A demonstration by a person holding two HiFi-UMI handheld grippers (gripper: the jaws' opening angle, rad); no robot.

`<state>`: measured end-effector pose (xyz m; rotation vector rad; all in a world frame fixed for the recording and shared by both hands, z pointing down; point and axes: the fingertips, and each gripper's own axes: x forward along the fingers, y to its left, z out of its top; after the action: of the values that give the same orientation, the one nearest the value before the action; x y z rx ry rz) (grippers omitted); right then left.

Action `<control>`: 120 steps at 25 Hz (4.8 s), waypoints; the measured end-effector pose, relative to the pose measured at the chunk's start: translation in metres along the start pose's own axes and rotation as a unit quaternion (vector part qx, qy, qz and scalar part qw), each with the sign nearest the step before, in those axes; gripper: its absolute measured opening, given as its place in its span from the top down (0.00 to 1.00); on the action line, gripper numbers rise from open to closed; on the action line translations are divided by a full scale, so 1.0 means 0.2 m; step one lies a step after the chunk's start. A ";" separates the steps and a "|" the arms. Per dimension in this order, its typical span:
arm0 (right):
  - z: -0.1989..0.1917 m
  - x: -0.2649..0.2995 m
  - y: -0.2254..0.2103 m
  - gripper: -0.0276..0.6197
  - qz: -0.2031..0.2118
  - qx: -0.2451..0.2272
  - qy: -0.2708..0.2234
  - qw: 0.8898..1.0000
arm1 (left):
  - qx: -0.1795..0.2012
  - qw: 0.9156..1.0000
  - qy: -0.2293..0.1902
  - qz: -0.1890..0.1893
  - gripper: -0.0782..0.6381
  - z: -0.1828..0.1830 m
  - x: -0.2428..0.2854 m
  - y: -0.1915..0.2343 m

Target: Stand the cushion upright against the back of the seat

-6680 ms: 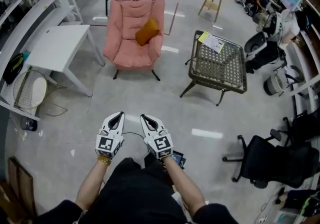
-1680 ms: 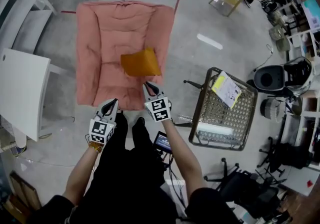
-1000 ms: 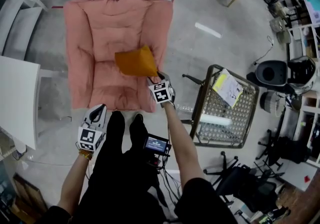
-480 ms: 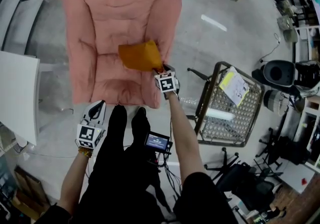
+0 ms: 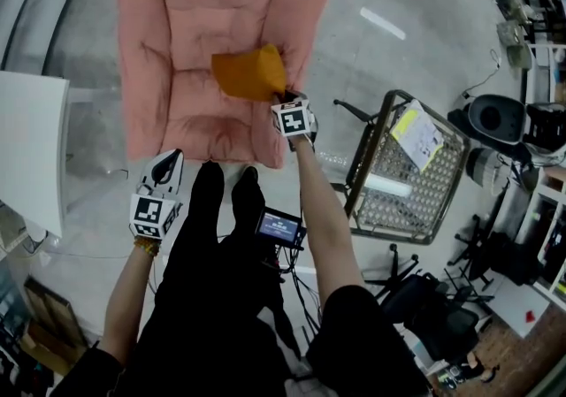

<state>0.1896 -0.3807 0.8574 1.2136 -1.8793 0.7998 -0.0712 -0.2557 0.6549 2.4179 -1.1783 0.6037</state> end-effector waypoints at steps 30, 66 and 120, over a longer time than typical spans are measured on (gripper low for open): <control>0.33 -0.46 0.41 0.89 0.029 -0.161 -0.048 0.985 | 0.017 0.999 -0.048 0.005 0.87 0.11 -0.15 -0.05; 0.57 -1.60 1.07 0.89 0.114 -0.552 -0.199 0.802 | 0.106 0.950 -0.184 -0.228 0.84 0.77 -0.43 -0.17; 0.81 -0.68 0.79 0.89 0.206 -0.120 -0.172 0.956 | 0.016 0.977 0.030 -0.211 0.86 0.46 0.36 0.54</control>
<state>0.0397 -0.3941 0.6405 0.8569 -2.4875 0.5683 -0.0987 -0.4106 0.6322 2.5467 -0.6020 0.5541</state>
